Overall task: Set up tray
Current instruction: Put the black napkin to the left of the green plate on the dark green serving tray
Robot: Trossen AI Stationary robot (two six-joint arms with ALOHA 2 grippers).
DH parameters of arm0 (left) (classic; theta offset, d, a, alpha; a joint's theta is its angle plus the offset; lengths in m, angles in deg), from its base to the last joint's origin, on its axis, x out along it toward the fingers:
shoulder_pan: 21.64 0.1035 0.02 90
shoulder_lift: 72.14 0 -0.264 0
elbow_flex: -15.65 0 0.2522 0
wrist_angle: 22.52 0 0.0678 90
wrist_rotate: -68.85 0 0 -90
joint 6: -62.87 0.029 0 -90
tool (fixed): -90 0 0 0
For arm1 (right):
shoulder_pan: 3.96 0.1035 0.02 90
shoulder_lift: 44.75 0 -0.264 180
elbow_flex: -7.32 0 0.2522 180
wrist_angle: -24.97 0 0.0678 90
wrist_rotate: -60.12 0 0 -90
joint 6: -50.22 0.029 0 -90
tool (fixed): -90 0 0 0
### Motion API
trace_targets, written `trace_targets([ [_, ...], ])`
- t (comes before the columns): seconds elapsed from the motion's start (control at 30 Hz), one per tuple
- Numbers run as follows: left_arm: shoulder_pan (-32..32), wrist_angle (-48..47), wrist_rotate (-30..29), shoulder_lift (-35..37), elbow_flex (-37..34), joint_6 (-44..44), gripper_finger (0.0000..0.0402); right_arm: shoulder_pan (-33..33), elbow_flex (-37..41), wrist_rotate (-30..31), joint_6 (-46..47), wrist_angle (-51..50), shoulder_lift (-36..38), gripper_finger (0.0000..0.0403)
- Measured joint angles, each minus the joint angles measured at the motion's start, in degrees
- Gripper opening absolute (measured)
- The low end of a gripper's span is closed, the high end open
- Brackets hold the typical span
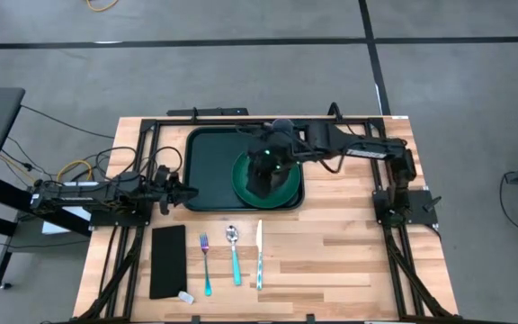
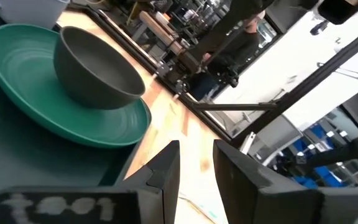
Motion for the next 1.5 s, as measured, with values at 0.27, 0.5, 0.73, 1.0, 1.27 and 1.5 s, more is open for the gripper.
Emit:
trace_targets([
  [0.27, 0.0, 1.52, 0.61, 0.0, 0.0, -0.58, 0.0084, 6.69, 0.02, 6.06, -2.65, 0.9, 4.1, 0.0158],
  [0.5, 0.0, 1.6, 0.39, -0.02, 0.0, -0.58, 0.0084, 6.97, 0.04, 8.32, -5.95, -6.4, 10.11, 0.0157],
  [0.73, 0.0, 1.36, -1.03, -0.04, 2.92, 2.71, 0.0084, 10.0, 0.04, 5.37, -11.3, -4.07, 18.27, 0.0158],
  [1.0, 0.0, -7.12, -6.81, -0.04, 11.71, 7.42, 0.0084, 14.1, 9.22, 4.19, -13.87, 3.67, 29.62, 0.0151],
  [1.27, 0.0, -15.41, -8.8, -0.04, 18.15, 6.47, 0.0084, 15.05, 44.62, 3.83, -10.72, 35.98, 50.16, 0.0149],
  [1.5, -0.07, -20.78, -5.44, -1.55, 20.93, 0.24, 0.0084, 15.03, 72.93, 1.61, -6.77, 72.27, 63.5, 0.0148],
])
